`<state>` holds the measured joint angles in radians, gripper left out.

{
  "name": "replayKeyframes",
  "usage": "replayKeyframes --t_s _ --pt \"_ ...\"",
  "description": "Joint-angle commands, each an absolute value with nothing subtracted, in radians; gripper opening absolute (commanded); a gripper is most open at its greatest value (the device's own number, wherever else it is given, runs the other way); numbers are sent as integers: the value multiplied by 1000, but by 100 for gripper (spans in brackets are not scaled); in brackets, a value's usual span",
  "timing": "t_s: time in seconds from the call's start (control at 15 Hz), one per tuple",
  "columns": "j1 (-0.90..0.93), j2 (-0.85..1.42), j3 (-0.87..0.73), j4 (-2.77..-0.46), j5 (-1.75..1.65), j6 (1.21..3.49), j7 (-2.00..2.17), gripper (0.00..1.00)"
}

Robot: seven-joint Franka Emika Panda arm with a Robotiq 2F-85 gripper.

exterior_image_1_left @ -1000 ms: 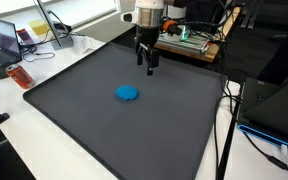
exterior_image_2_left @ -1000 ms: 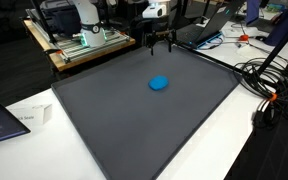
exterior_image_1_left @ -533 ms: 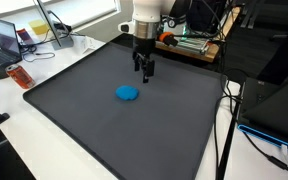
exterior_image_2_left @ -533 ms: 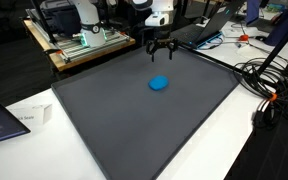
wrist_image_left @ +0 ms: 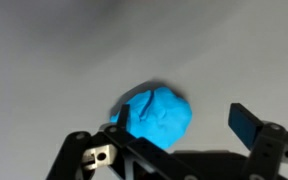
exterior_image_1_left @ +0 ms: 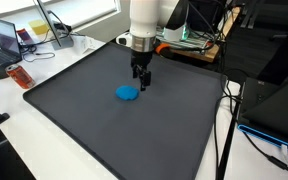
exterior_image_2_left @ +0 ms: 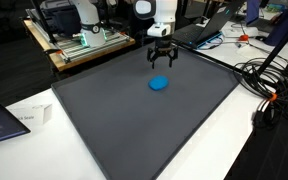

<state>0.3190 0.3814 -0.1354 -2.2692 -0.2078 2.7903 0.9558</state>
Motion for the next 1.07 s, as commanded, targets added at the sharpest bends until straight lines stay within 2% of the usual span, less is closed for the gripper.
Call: replayKeyframes --t_s 0.0,1.0 --pt "311 432 -134 -2222 -183 2769 960 100" --pt "301 552 -150 -2124 -88 2760 962 100"
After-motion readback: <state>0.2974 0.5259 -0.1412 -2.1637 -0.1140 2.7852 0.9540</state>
